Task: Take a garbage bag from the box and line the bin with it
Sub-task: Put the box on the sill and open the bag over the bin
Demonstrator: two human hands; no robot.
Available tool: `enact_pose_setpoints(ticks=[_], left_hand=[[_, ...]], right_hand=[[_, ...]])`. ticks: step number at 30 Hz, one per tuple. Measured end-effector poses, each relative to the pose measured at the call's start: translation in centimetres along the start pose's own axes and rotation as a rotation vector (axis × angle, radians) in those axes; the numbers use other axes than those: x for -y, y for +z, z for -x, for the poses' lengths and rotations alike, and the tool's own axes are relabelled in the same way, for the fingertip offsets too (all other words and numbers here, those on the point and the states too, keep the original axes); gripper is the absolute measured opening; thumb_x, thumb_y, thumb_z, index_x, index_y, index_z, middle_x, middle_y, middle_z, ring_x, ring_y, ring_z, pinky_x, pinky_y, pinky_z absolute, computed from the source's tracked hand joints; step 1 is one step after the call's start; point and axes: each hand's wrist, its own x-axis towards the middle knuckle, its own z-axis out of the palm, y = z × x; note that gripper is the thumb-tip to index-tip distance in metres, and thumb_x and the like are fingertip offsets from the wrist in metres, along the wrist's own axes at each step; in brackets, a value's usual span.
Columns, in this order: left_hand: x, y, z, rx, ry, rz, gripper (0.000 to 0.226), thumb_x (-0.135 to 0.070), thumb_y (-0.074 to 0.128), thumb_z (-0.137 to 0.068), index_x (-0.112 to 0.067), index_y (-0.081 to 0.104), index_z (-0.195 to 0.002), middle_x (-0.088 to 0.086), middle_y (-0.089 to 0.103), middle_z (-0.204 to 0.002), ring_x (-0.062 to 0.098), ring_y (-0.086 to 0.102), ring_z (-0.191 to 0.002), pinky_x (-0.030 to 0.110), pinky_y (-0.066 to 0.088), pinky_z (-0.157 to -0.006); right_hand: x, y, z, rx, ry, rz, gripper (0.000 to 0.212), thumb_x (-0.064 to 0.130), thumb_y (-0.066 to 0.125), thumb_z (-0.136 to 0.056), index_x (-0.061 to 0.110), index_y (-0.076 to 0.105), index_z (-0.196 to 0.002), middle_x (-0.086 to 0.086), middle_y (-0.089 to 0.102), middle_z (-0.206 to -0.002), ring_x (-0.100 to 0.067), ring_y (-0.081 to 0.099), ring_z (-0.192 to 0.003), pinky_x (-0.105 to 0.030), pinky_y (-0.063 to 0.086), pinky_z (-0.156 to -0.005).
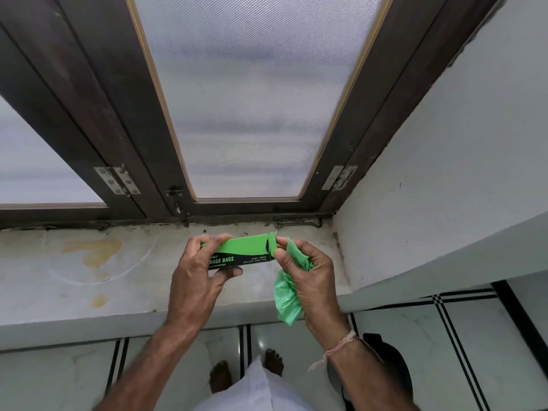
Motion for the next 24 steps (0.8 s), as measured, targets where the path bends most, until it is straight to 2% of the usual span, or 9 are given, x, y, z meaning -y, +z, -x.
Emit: enact_pose_setpoints(ticks=[11,14,17,21,24], left_hand=[[-0.7,1.2,-0.1,-0.05,-0.018,-0.06,0.064,-0.028,0.091,-0.073,-0.029,0.066,-0.132,-0.004,0.06,-0.121,0.019,0.061,-0.106,0.028,0.051,-0.08],[-0.3,2.0,0.0,-0.056,-0.013,-0.114,0.065,-0.03,0.091,-0.073,-0.031,0.065,-0.132,-0.005,0.06,-0.12,0.018,0.062,-0.103,0.03,0.054,-0.077],[0.8,2.8,-0.2,-0.029,-0.018,-0.221,0.068,-0.035,0.091,-0.072,-0.031,0.064,-0.135,-0.004,0.061,-0.122,0.019,0.063,-0.102,0.035,0.058,-0.075],[2.2,4.1,-0.8,0.077,-0.007,-0.359,0.072,-0.035,0.092,-0.069,-0.031,0.062,-0.135,0.002,0.062,-0.123,0.028,0.065,-0.11,0.049,0.054,-0.091],[1.9,4.0,-0.7,0.048,0.005,-0.47,0.083,-0.042,0.089,-0.068,-0.028,0.058,-0.143,0.014,0.054,-0.143,0.037,0.047,-0.137,0.057,0.039,-0.106]], right_hand=[[-1.4,0.1,-0.1,-0.009,-0.022,0.022,0.025,0.011,0.079,-0.087,0.014,0.079,-0.112,0.005,0.081,-0.108,-0.009,0.075,-0.104,-0.021,0.058,-0.086],[-2.6,-0.2,-0.3,-0.024,-0.044,0.142,0.021,0.016,0.08,-0.087,0.02,0.08,-0.108,0.006,0.08,-0.108,-0.01,0.074,-0.105,-0.024,0.059,-0.089],[-3.2,-1.1,-0.8,0.03,-0.016,0.216,0.025,0.02,0.082,-0.085,0.018,0.08,-0.11,0.007,0.08,-0.109,-0.008,0.074,-0.105,-0.026,0.059,-0.091],[-3.4,-2.5,-1.1,0.005,0.093,0.264,0.031,0.039,0.08,-0.086,0.025,0.077,-0.113,0.011,0.078,-0.113,-0.009,0.072,-0.106,-0.027,0.061,-0.088],[-3.4,-3.4,-1.2,0.022,0.222,0.259,0.032,0.055,0.073,-0.087,0.03,0.076,-0.106,-0.001,0.08,-0.104,-0.026,0.075,-0.101,-0.048,0.062,-0.092]])
